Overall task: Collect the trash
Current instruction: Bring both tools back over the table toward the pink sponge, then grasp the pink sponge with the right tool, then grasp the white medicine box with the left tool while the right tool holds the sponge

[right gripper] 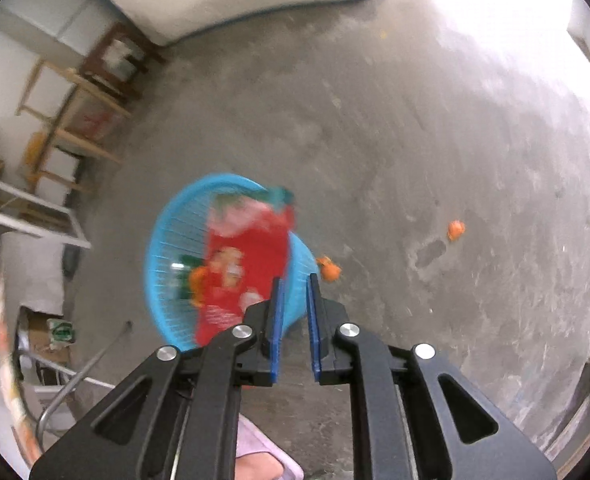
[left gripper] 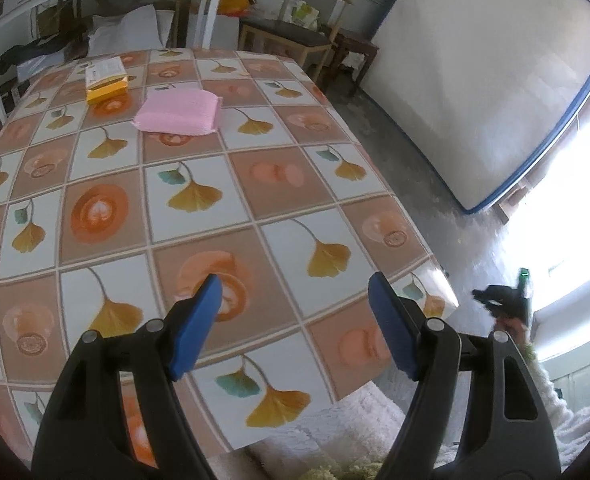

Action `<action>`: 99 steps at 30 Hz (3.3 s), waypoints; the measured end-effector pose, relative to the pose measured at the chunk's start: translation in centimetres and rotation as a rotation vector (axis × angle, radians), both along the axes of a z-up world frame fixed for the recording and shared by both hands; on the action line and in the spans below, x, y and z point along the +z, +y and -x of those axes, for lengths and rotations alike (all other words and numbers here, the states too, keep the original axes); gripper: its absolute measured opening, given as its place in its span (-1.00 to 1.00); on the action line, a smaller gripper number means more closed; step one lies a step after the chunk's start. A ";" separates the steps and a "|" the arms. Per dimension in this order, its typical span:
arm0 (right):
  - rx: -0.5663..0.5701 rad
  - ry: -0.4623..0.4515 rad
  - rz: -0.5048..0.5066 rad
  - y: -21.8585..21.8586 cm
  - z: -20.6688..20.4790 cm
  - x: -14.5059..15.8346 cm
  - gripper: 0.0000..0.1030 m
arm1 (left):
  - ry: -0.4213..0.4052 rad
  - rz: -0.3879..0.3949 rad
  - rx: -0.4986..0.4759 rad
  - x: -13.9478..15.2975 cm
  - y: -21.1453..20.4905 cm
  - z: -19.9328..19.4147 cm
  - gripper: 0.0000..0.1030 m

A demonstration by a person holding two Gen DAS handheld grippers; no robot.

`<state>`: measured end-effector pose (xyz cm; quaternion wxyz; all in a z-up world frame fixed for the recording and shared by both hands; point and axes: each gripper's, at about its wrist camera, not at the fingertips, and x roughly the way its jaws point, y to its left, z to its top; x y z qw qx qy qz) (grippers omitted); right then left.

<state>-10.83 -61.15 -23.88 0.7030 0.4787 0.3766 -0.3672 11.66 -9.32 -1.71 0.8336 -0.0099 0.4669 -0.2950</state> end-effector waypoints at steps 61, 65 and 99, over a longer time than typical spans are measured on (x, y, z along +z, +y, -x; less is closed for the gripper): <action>1.583 -0.228 0.748 45.3 -38.4 28.6 0.88 | 0.084 -0.015 0.545 -2.0 18.8 -8.9 0.63; 1.778 -0.188 0.812 48.4 -41.3 26.0 0.87 | 0.097 -0.040 0.561 -2.4 19.1 -10.2 0.64; 1.831 -0.008 0.492 47.4 -50.5 16.2 0.83 | 0.242 0.060 0.583 -2.0 15.2 -37.6 0.72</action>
